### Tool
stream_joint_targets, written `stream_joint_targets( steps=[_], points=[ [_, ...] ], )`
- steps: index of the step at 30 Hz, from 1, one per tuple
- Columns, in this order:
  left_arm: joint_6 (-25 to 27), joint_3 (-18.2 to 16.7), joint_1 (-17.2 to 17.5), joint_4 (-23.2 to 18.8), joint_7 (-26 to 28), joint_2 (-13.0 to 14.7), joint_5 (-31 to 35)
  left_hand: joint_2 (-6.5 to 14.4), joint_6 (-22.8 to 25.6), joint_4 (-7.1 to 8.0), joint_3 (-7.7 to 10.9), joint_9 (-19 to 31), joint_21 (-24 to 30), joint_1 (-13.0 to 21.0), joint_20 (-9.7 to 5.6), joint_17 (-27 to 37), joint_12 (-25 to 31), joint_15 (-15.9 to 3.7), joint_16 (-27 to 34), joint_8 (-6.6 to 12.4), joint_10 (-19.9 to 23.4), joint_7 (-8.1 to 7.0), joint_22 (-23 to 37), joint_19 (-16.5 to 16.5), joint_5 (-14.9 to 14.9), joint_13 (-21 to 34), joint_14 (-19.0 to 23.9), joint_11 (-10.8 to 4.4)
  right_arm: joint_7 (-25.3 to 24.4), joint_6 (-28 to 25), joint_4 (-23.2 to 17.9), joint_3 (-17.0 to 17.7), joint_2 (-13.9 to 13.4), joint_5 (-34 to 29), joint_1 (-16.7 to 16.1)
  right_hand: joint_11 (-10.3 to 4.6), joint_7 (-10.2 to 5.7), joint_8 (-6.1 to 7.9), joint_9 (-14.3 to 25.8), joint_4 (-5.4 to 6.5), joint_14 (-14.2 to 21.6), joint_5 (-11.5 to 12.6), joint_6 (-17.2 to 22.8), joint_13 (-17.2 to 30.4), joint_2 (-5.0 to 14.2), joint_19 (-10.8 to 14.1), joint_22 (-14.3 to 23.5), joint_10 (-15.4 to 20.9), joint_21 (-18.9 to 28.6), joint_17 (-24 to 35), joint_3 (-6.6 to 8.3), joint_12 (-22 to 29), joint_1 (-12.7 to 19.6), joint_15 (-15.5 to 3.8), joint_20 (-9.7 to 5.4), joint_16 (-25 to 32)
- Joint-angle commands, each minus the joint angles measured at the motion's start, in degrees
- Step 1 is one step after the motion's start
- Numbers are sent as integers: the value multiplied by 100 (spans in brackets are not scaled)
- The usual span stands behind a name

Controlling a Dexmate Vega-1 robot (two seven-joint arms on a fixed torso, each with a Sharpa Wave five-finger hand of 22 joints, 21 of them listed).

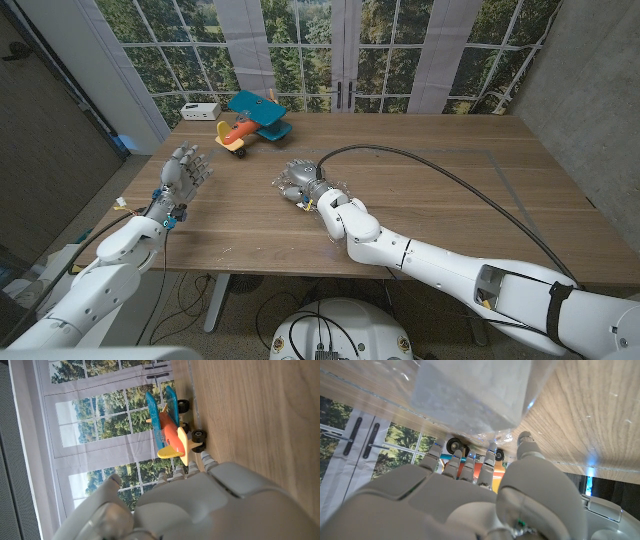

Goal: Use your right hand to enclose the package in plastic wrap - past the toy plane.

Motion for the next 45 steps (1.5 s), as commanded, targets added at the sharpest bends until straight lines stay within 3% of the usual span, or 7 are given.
stream_joint_targets(
  steps=[1, 12, 19, 26, 31, 36, 45],
  points=[
    [5, 3, -7, -5, 39, -13, 10, 7, -461, -42, 11, 13, 10, 18, 7, 16, -26, 19, 2, 8, -195, -33, 24, 17, 12, 12, 18, -22, -212, -413, 556, -292, 328, -56, 261, 18, -25, 40, 13, -36, 16, 16, 21, 27, -45, -20, 7, 5, 15, 18, -33, 25, -24, -3, 40, -2],
    [63, 27, -43, 16, 38, -1, -3, 5, -460, -43, 8, 13, 7, 18, 7, 16, -29, 16, 3, 10, -207, -33, 24, 13, 12, 12, 21, -37, -1194, -565, 1131, -425, 619, 32, 273, -95, -133, 372, 25, -223, 466, 108, 893, 16, -62, 303, 0, 557, 132, -46, 47, 242, 341, -207, -36, 160],
    [82, 51, -78, 19, 36, 10, 8, 4, -460, -43, 6, 14, 3, 17, 3, 17, -23, 21, 3, 13, -202, -31, 24, 3, 10, 13, 13, -23, -1087, -468, 1156, -589, 612, 154, 425, -153, -255, 508, 22, -257, 538, 115, 1415, 5, 19, 366, -4, 780, 129, -63, 125, 278, 547, -216, -50, 186],
    [80, 52, -68, -19, 77, 14, 29, 9, -501, -49, 5, 15, -7, 20, 3, 18, -31, 23, -3, 6, -248, -26, 26, -24, 6, 14, -25, -14, -1029, -457, 1177, -778, 535, 82, 502, -291, -229, 613, 9, -321, 578, 130, 1847, -6, -116, 407, -8, 1024, 122, -100, 125, 317, 721, -255, -59, 184],
    [95, 64, -66, -47, 91, 17, 33, 15, -506, -53, 6, 15, -7, 24, 4, 17, -24, 23, -2, 8, -246, -27, 27, -27, 5, 15, -32, -5, -1201, -449, 1182, -816, 487, 33, 470, -447, -296, 795, 7, -367, 783, 218, 2504, -18, -169, 621, -14, 1382, 162, -144, 259, 360, 1233, -396, -155, 242],
    [113, 79, -69, -76, 108, 28, 48, 17, -474, -58, 7, 15, 5, 29, 1, 17, -6, 24, 15, 23, -211, -29, 28, 1, 5, 15, 5, -11, -1714, -301, 1193, -723, 422, 81, 330, -594, -208, 1202, 55, -312, 1097, 270, 3545, -22, -131, 818, -18, 1902, 169, -130, 352, 404, 1737, -658, -312, 388],
    [148, 152, -155, -57, 66, 32, 53, 21, -475, -65, 8, 14, 5, 35, 0, 17, -2, 22, 15, 24, -208, -29, 28, -1, 4, 15, 7, -21, -2978, 25, 981, -243, 258, 394, -143, -615, -71, 1257, 80, -278, 1430, 244, 3606, -19, -110, 938, -19, 2183, 186, -92, 353, 444, 1849, -863, -366, 559]
  ],
)
